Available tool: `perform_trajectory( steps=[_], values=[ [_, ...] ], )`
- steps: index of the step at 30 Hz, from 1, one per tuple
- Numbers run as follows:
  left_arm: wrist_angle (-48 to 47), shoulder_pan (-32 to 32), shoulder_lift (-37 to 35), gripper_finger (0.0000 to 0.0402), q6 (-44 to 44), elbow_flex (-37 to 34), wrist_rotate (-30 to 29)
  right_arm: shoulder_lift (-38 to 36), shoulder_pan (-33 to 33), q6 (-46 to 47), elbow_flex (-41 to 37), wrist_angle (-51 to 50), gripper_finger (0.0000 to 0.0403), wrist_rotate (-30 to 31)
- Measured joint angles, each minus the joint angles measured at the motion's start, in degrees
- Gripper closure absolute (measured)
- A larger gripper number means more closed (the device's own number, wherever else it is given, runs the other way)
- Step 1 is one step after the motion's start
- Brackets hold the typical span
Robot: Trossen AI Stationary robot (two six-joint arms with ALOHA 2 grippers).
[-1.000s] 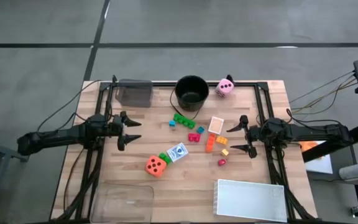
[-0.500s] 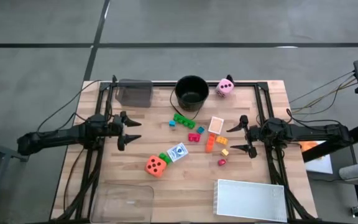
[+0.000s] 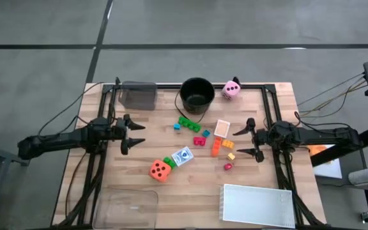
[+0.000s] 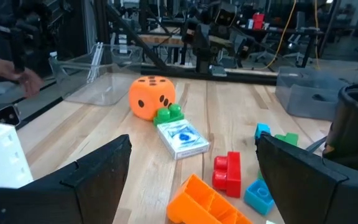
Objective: Pick & Place Toys
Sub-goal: Put the orange game piece into the white bin
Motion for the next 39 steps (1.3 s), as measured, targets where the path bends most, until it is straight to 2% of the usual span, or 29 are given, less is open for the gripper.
perform_trajectory(
  steps=[9, 14, 18, 24, 31, 36, 39],
  values=[
    [0.0, 0.0, 0.0, 0.0087, 0.0, 0.0, 0.0, 0.0, 0.0, 1.7, 0.0, 3.9, 0.0064, 0.4],
    [0.0, 0.0, 0.0, 0.0087, 0.0, 0.0, 0.0, 0.0, 0.0, 1.7, 0.0, 5.6, 0.0064, 5.4],
    [0.4, 0.0, 0.0, 0.0087, 0.0, 0.0, -0.9, 0.1, 0.0, 2.5, 0.0, 5.8, 0.0064, 6.5],
    [0.5, 0.0, 0.0, 0.0087, 0.0, 0.0, -1.7, 0.5, 0.0, 3.8, 0.0, 5.8, 0.0064, 14.5],
    [0.8, 0.0, 0.0, 0.0087, -4.0, 0.0, -2.6, 1.0, 0.0, 4.6, 0.0, 6.1, 0.0064, 16.0],
    [3.9, 0.0, 0.0, 0.0087, 4.7, 0.0, -2.7, 3.6, 0.0, 7.3, 0.0, 6.1, 0.0064, 16.1],
    [6.3, 0.0, 0.0, 0.0087, 5.0, 0.0, -2.8, 6.0, 0.0, 8.4, 0.0, 6.2, 0.0064, 16.9]
  ],
)
